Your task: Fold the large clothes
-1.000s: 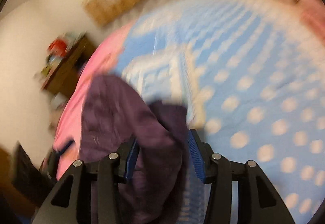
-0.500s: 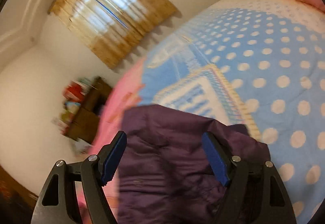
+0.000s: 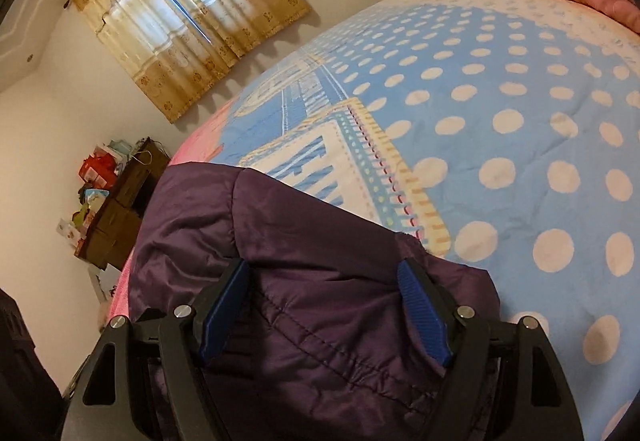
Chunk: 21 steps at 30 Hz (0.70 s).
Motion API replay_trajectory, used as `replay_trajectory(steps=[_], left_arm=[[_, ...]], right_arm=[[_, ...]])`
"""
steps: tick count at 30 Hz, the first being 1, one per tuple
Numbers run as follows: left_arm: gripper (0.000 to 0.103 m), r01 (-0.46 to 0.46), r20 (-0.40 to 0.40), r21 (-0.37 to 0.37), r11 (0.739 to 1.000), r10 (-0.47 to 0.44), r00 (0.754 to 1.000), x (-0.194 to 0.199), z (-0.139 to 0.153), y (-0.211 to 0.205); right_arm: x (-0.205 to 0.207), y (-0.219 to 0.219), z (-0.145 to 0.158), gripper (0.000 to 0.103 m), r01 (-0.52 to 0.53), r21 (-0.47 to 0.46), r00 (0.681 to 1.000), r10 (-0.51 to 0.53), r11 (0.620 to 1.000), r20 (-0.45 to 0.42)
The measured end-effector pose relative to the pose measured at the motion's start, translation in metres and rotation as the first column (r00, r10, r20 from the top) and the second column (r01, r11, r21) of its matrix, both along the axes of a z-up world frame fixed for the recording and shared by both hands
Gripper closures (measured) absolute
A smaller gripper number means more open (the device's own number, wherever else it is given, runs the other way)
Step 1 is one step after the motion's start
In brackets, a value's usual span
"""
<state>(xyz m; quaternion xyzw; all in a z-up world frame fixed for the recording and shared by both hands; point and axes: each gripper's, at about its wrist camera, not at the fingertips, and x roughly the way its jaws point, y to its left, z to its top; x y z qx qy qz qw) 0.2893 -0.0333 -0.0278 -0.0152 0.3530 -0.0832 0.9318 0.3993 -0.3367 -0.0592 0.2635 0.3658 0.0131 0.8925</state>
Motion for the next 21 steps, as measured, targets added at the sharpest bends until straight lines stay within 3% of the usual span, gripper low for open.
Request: replay_trajectory(steps=[6,21], left_arm=[[0.0,-0.016,-0.052,-0.068,0.998,0.012,0.999,0.007,-0.013,0.012],[0.0,-0.023,-0.088,-0.117,0.993,0.013,0.996,0.016,-0.024,0.017]], right_arm=[[0.008,0.006,-0.005,0.024,-0.016,-0.02,0.999,0.015,1.0,-0.035],[0.019,0.008,-0.016,0.021,-0.033,-0.037,0.998,0.031,0.999,-0.06]])
